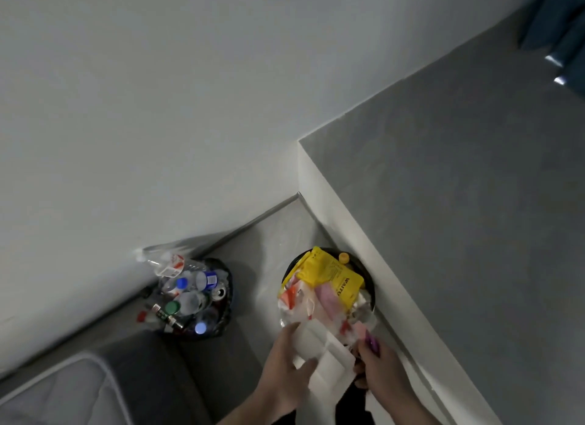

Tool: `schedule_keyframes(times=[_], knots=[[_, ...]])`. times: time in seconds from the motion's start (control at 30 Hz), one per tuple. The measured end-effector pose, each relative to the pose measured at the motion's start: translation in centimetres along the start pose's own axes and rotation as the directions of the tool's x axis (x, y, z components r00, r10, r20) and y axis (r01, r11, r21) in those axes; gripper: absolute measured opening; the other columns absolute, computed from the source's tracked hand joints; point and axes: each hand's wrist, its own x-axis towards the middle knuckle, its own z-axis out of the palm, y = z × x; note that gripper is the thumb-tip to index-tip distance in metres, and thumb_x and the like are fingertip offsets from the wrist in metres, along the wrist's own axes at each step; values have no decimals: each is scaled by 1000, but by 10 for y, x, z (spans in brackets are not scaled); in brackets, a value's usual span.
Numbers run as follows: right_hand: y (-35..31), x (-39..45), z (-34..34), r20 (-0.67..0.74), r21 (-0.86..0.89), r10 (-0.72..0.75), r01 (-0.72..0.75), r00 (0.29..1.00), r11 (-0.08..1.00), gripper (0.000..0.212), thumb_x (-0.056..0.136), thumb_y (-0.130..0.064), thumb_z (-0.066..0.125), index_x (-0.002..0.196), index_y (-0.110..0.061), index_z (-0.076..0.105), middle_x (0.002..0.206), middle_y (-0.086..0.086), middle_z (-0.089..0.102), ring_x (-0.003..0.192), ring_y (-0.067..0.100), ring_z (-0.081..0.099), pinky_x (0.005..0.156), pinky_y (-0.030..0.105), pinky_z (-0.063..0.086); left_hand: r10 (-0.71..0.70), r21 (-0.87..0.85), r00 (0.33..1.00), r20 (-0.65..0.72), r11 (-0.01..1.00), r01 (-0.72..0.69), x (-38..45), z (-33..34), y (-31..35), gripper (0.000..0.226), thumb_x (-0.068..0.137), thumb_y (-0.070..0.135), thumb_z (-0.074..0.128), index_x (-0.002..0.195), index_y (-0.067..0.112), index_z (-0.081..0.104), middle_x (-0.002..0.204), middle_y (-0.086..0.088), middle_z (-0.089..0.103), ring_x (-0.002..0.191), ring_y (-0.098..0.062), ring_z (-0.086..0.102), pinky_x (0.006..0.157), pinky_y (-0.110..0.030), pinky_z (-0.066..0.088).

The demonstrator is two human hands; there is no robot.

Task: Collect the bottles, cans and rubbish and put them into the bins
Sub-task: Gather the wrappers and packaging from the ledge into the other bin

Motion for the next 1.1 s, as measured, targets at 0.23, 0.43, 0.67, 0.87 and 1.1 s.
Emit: schedule_keyframes(times=[0.23,0.43,0.67,0.87,1.1], knots=[[-15,50,-1,-57,-346,-120,93,991,934,14,97,-40,60,97,-27,65,89,0,69,79,19,62,69,33,46,6,159,997,-71,987,5,73,-6,13,73,87,37,71,150,35,33,142,10,46,120,-14,55,95,-25,48],[-9,114,3,-77,-444,-48,9,996,896,42,97,-44,61,129,-17,65,123,12,68,112,32,62,79,27,40,48,446,999,-1,894,-42,138,10,28,73,88,33,68,150,29,29,150,3,39,129,-29,52,102,-47,49],[-7,160,21,-49,-506,-86,49,995,861,46,88,-42,68,126,-19,59,119,11,68,105,34,64,80,34,48,26,635,998,61,770,-59,175,28,18,91,91,30,69,160,23,10,165,-1,17,149,-29,27,115,-47,39],[-4,157,18,-35,-470,-159,124,987,874,48,82,-30,73,126,-18,58,116,8,65,100,30,64,78,33,50,30,718,996,85,691,-82,169,28,3,78,96,32,58,160,25,13,169,3,-3,153,-29,13,119,-47,32],[14,145,-5,-167,-415,-143,62,976,908,49,93,-33,62,139,-20,52,140,9,48,119,29,55,91,37,47,-47,338,972,-230,933,125,155,10,-9,56,97,39,57,148,22,41,155,2,32,137,-21,41,113,-42,39]])
